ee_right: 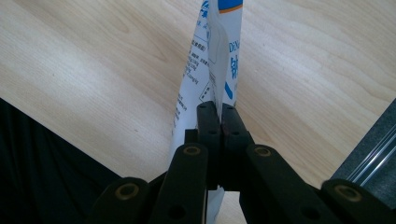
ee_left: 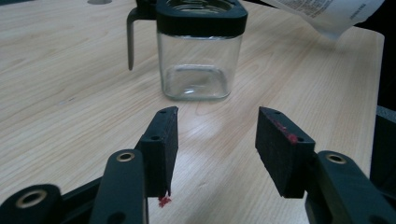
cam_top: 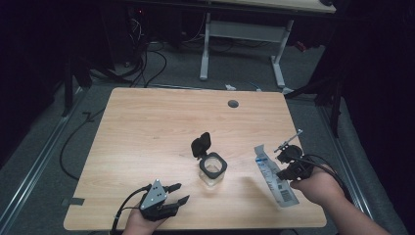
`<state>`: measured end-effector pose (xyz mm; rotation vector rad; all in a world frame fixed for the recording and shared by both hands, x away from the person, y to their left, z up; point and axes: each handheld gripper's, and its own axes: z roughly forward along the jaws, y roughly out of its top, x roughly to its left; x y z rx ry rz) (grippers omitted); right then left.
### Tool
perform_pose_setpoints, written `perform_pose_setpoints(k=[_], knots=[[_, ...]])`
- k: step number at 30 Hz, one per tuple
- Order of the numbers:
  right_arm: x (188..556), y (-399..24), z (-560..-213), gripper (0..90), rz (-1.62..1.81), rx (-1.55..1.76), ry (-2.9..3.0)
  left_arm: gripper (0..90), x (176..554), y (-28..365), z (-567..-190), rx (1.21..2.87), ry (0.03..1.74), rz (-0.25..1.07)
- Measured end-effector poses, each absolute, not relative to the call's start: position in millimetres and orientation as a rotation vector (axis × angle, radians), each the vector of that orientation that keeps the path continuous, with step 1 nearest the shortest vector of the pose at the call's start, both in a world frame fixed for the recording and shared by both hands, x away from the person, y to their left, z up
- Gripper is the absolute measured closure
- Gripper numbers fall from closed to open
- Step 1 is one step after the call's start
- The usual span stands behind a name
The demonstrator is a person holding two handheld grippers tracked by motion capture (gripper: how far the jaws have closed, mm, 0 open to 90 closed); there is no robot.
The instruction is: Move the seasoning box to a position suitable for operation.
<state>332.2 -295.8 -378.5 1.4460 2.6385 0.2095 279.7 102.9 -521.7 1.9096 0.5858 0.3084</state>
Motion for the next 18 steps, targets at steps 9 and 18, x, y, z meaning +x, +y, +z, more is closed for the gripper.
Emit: perform_pose_setpoints(k=[9, 18], knots=[[333.7, -286.9, -377.7, 89.7, 0.229, 1.413, 2.653, 40.3, 275.0, 89.4, -521.4, 1.896, 0.567, 0.303], [329.0, -281.5, -375.8, 89.7, 0.260, 1.410, 2.666, 30.3, 274.2, 61.0, -517.9, 1.885, 0.517, 0.282]])
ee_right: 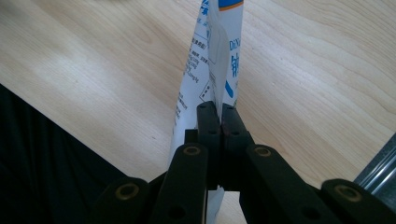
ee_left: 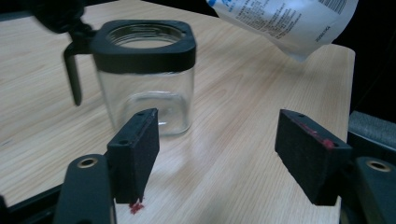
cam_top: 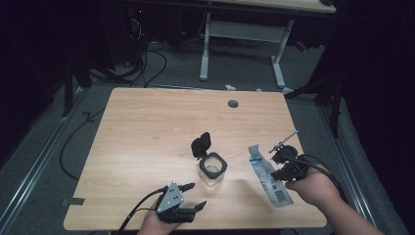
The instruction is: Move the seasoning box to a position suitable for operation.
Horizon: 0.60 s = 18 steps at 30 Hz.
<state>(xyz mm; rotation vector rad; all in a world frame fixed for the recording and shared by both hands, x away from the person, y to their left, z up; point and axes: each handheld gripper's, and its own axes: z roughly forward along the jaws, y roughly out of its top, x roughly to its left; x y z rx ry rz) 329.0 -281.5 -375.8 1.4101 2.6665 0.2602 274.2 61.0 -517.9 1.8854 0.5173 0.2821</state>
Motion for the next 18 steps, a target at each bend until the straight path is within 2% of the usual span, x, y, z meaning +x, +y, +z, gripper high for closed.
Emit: perform_pose_setpoints(k=[18], knots=[[324.5, -242.5, -352.4, 89.7, 0.338, 1.299, 2.710, 26.5, 274.1, -5.8, -518.7, 1.907, 0.429, 0.243]])
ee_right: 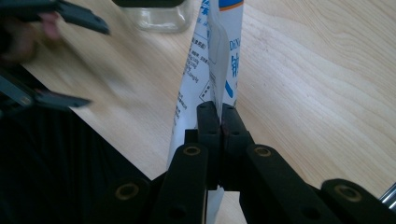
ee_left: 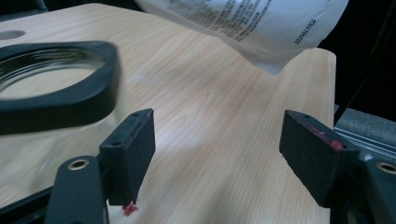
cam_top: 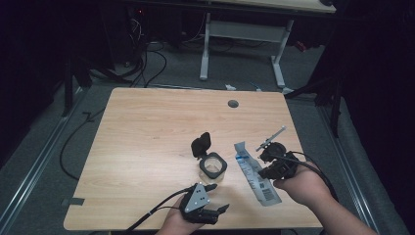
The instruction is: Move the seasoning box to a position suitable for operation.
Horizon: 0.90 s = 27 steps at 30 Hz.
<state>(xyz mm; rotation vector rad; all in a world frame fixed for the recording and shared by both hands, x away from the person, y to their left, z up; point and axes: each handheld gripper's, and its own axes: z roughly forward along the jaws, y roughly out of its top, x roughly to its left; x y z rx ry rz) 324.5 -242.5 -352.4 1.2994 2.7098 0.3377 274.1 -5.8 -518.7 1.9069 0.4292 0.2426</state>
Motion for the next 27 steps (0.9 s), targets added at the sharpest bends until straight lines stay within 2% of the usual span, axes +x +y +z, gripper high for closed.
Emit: perform_pose_setpoints(k=[13, 23, 27], knots=[[319.7, -212.5, -345.2, 89.6, 0.371, 1.256, 2.756, 24.9, 273.2, -47.8, -525.3, 1.929, 0.395, 0.181], [320.0, -195.0, -340.5, 89.6, 0.420, 1.220, 2.770, 24.5, 276.4, -60.9, -524.5, 1.921, 0.437, 0.181], [321.4, -191.0, -339.7, 89.6, 0.435, 1.223, 2.771, 27.9, 274.1, -62.8, -522.6, 1.906, 0.427, 0.195]])
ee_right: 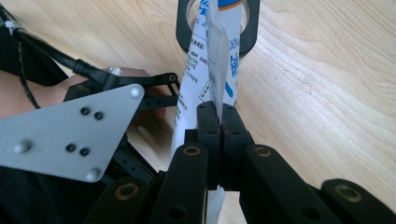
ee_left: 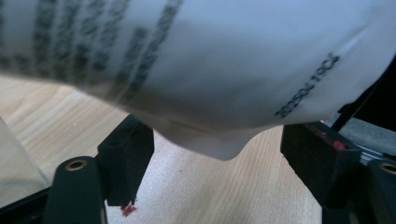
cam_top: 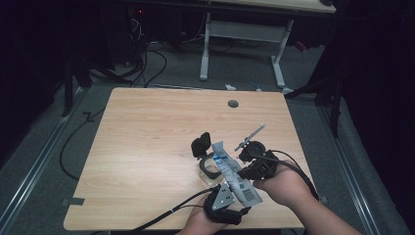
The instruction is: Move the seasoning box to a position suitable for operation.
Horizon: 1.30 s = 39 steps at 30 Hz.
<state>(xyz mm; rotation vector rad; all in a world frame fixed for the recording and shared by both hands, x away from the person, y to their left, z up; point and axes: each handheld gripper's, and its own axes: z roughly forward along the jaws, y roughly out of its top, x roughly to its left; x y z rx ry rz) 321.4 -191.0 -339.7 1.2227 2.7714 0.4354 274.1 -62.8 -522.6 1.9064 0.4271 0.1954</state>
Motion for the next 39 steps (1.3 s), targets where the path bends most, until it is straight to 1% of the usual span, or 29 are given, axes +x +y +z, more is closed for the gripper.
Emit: perform_pose_setpoints(k=[3, 4, 22, 39], knots=[[322.1, -191.3, -340.7, 89.6, 0.428, 1.219, 2.773, 29.5, 274.9, -62.0, -521.7, 1.903, 0.442, 0.198], [322.2, -191.6, -342.1, 89.7, 0.425, 1.227, 2.773, 35.9, 275.9, -60.2, -520.8, 1.901, 0.452, 0.202], [324.0, -185.4, -341.8, 89.6, 0.404, 1.189, 2.775, 45.1, 261.1, -55.0, -513.8, 1.905, 0.432, 0.288], [332.7, -169.0, -343.6, 89.7, 0.394, 1.117, 2.801, 46.7, 256.0, -37.7, -512.0, 1.908, 0.482, 0.330]])
